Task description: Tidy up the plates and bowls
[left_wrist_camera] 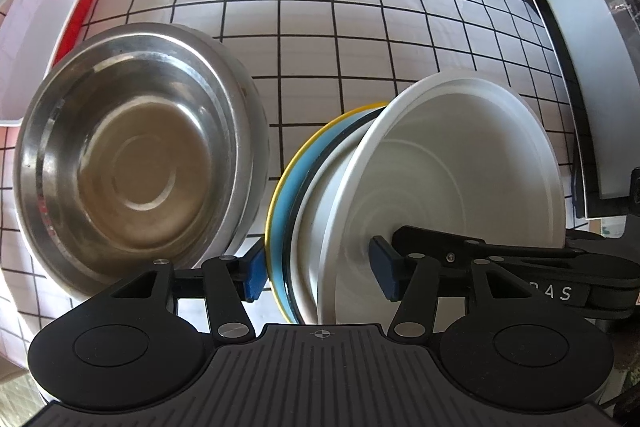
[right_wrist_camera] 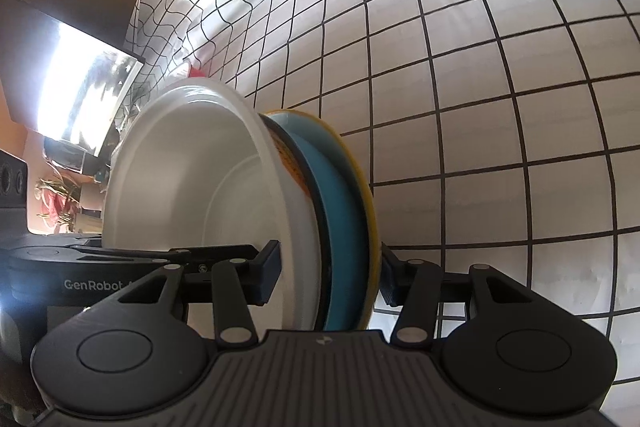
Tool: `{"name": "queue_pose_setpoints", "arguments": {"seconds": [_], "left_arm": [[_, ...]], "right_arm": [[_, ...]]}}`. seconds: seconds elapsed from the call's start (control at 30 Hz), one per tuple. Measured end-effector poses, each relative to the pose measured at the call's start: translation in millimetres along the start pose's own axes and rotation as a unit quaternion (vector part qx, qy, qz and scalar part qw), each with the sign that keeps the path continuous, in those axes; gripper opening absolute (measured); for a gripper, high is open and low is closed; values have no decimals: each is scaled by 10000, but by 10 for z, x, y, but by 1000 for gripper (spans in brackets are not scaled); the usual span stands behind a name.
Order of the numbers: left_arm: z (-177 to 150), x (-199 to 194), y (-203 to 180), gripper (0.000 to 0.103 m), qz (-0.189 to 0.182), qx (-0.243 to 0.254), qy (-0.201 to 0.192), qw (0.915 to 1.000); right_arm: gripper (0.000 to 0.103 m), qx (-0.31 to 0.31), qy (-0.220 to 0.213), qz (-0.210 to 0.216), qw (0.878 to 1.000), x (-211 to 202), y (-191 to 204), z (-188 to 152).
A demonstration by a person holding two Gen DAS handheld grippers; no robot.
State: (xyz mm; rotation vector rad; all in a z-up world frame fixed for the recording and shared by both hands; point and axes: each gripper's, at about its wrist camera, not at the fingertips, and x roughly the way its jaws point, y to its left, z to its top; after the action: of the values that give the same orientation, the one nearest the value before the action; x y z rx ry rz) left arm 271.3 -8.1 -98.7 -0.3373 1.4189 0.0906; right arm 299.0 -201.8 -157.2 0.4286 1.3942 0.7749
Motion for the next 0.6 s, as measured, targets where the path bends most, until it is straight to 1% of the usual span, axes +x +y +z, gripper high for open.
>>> {"name": "queue_pose_setpoints", "arguments": {"seconds": [0.27, 0.5, 0.6], "left_arm": [[-6, 3, -10, 58, 15, 76, -7, 10000], [3, -25, -15, 57, 32, 133, 67, 9999], [5, -75, -28, 57, 14, 190, 91, 9998]], "right_arm": [[50, -20, -6, 29, 10000, -2, -7, -25], [51, 186, 194, 48, 9996, 5, -21, -15], [51, 159, 199, 15, 9997, -42, 30, -25]]}}
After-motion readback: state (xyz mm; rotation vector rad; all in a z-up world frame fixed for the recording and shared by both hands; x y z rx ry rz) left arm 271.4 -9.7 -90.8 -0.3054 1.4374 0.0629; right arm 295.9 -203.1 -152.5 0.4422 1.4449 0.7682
